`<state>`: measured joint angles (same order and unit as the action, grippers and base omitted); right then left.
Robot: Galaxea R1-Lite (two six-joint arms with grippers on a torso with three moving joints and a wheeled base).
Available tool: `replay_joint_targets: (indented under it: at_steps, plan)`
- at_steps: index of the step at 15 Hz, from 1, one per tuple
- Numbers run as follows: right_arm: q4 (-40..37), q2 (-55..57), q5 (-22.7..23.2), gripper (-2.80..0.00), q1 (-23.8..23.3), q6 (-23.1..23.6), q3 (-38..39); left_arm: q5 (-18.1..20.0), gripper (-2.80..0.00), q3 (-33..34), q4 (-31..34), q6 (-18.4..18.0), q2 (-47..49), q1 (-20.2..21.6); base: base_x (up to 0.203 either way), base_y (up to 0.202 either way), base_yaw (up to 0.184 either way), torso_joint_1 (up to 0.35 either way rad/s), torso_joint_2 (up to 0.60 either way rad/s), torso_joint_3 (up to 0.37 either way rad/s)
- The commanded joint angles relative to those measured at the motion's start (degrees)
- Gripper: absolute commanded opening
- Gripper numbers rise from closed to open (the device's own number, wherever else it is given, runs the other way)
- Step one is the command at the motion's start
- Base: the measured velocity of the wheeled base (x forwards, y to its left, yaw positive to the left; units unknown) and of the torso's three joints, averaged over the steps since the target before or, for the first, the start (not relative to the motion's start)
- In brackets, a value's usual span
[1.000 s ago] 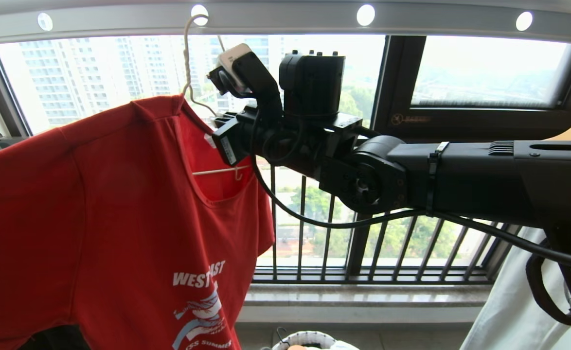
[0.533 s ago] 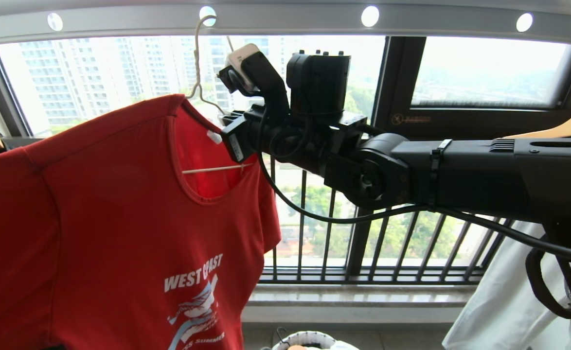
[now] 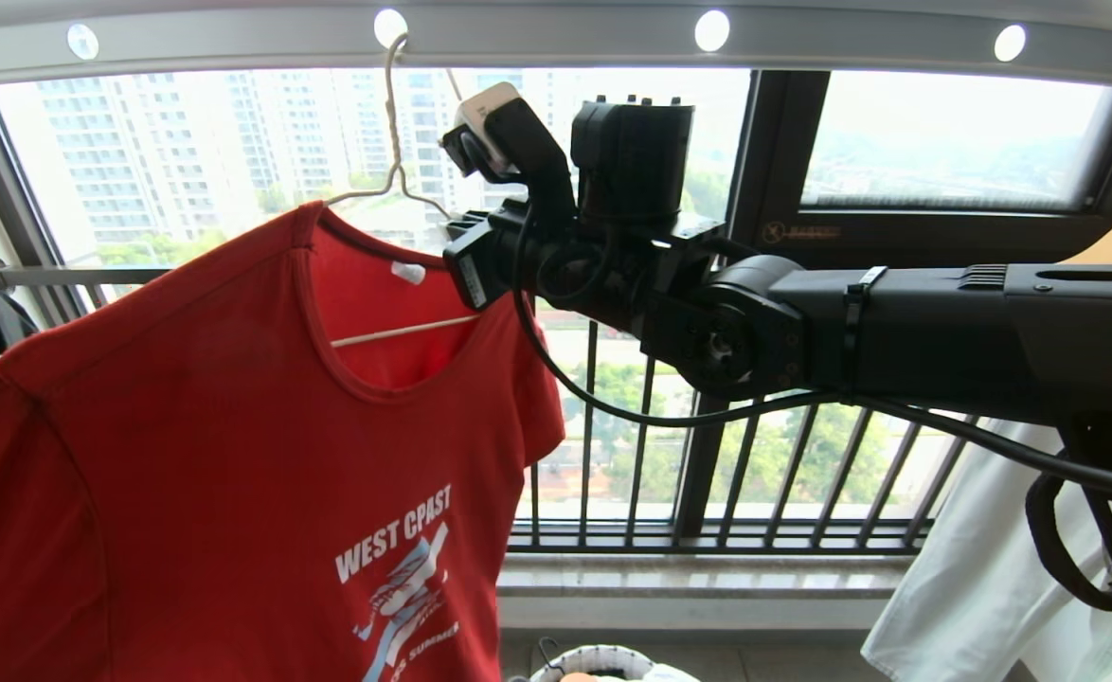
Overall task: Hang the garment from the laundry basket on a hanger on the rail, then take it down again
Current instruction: Take the clothes off the clothes rack
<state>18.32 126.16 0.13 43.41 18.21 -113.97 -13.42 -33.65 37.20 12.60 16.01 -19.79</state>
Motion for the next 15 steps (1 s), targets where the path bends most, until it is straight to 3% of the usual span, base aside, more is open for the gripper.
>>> replay_joint_targets:
  at_steps: [1,9,15]
  plan:
    - [0.0,0.0,0.0,-2.80,-0.1,0.2,0.0,-0.2,-2.80,0.0,2.4,0.5,0.3,0.0,0.000,0.000,0.000,0.000,0.00,0.000]
    - [0.0,0.0,0.0,-2.80,-0.3,0.2,0.0,-2.2,-2.80,-0.1,8.4,2.4,0.5,0.0,0.000,0.000,0.000,0.000,0.00,0.000]
    - [0.0,0.1,0.0,-2.80,-0.4,0.2,0.0,-2.5,-2.80,-1.9,5.3,3.0,1.3,-1.2,0.000,0.000,0.000,0.000,0.00,0.000]
